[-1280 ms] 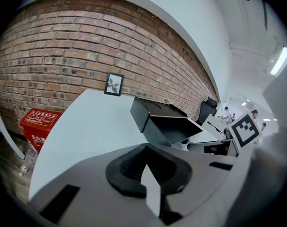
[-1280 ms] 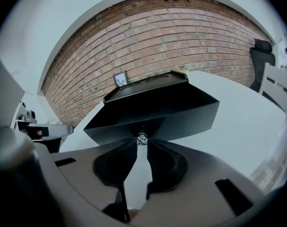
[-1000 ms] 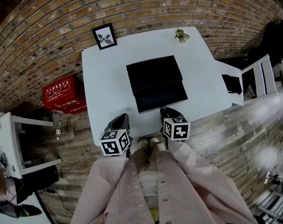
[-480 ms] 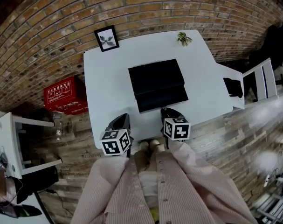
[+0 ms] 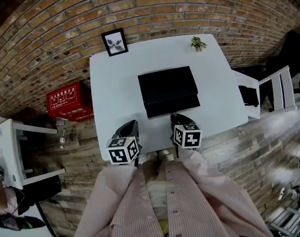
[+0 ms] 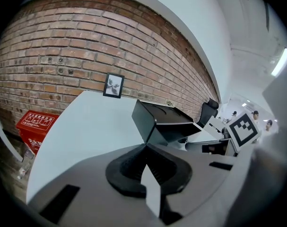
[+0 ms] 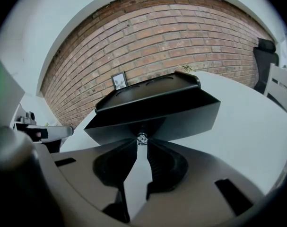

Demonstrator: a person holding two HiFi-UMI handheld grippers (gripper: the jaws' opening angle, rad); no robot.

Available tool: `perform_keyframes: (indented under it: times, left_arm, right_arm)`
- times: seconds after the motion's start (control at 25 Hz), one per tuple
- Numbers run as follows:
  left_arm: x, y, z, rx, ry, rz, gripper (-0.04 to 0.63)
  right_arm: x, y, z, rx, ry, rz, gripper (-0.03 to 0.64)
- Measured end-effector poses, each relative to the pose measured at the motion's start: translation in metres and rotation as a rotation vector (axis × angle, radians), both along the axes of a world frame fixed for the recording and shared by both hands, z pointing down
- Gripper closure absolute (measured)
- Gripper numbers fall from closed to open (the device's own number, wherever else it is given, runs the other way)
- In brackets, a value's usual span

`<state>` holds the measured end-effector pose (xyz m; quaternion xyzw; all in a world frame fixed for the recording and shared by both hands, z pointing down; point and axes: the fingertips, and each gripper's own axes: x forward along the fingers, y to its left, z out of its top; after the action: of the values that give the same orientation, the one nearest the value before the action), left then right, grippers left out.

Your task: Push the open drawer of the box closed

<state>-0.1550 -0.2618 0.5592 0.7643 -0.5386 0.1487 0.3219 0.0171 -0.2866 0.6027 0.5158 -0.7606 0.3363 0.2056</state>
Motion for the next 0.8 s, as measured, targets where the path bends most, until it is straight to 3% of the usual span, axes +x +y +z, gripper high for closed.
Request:
perform_keyframes:
  times: [0.8]
  left_arm:
    - [-0.005, -0.021, 0.001, 0.001, 0.004, -0.006, 0.6]
  right_arm:
    - [-0.004, -0.026, 0.0, 0.007, -0.005, 0.003, 0.546]
